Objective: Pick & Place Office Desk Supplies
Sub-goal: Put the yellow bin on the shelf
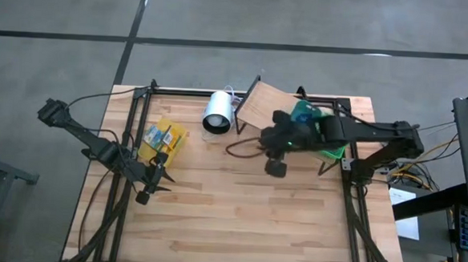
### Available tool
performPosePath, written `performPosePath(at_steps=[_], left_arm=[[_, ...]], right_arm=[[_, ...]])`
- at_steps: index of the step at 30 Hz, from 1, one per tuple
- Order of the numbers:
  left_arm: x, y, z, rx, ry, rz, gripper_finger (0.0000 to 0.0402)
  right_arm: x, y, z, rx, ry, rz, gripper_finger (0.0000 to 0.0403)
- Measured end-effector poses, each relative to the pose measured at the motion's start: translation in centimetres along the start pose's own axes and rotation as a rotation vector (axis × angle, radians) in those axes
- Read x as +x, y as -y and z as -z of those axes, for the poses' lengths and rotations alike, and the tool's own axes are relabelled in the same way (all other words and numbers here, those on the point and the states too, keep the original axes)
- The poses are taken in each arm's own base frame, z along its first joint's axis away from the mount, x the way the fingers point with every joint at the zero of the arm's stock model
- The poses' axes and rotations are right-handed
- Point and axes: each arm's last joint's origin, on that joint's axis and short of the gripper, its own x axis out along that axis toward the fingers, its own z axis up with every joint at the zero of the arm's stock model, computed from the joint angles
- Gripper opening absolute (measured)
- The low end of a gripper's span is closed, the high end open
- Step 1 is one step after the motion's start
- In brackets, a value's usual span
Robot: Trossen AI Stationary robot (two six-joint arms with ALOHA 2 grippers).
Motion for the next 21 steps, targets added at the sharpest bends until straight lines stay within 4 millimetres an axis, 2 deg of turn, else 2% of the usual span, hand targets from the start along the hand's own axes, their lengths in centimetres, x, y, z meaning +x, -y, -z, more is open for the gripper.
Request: performPosePath(at_steps=[4,8,12,17,21], left_arm=[[0.0,0.0,0.0,0.0,0.0,0.0,0.0152],[0.0,0.0,0.0,0.0,0.0,0.0,0.0152],[0.0,0.0,0.0,0.0,0.0,0.0,0.0152],[0.0,0.0,0.0,0.0,0.0,0.0,0.0152],[0.0,0.0,0.0,0.0,0.0,0.0,0.0152]], right_arm=[[-0.8,-1.2,-0.3,-0.049,0.127,-0.037,0.0105],[0.3,-2.7,1.1,-0.042,0.184,-0.054,0.0116],[1.7,-4.2,4.0,-0.051,0.248,-0.013,0.0124],[2.8,-6.0,8.4,-0.046,0.428,-0.066,0.0132],[3.0,-6.1,11.9,-0.021,0.571,-0.102,0.0134]])
